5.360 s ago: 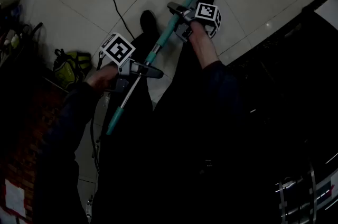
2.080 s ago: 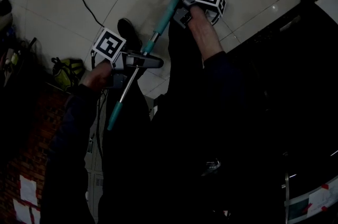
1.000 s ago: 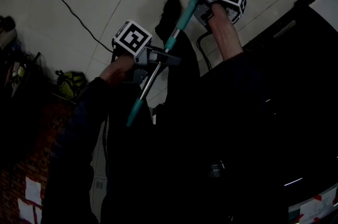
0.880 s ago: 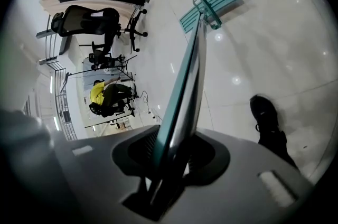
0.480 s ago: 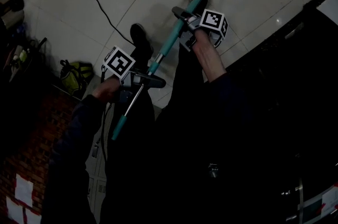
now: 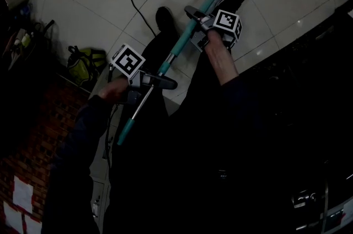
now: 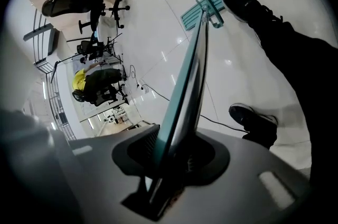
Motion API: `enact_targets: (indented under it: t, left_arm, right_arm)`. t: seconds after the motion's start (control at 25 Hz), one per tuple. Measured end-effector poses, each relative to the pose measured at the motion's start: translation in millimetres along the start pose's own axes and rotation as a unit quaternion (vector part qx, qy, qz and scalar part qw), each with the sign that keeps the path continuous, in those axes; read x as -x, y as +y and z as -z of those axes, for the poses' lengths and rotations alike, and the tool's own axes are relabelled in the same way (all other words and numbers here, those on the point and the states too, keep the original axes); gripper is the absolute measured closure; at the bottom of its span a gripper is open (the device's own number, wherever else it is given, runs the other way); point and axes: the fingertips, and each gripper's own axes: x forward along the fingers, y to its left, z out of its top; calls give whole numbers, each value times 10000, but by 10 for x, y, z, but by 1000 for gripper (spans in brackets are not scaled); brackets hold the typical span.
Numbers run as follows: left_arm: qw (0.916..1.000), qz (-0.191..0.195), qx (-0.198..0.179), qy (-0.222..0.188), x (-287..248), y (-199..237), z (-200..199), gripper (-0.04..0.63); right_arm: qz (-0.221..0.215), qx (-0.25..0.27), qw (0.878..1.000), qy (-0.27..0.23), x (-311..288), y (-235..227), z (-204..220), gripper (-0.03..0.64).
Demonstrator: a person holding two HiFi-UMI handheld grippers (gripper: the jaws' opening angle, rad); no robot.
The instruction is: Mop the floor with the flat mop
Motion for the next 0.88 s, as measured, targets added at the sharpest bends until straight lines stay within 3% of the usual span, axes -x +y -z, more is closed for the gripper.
enact_targets:
  t: [0.16,0.36,0.56,0.72,0.88]
  left_arm:
    - [9999,144,-12,-38,91,-66,-101,569]
    - [9999,-41,-53,96,-105,-263,-359,571]
    - [9999,70,-98,21,-582,-765,-1129,574]
    - [9995,116,-303,-41,-770,-964,-1428,575]
    - [9991,125,-357,-207,-1323,-1412,-2341,572]
  right_arm:
    - [-4,-18,10000,-8,-90,49,-64,477]
    - [-63,-17,10000,-61,83,246,-431,479]
    - [-62,67,9999,-126,440,587,-1381,480]
    - [-46,226,9995,-217,621,791,-1768,480]
    - [8,312,9991,-284,1006,1075,-2844,480]
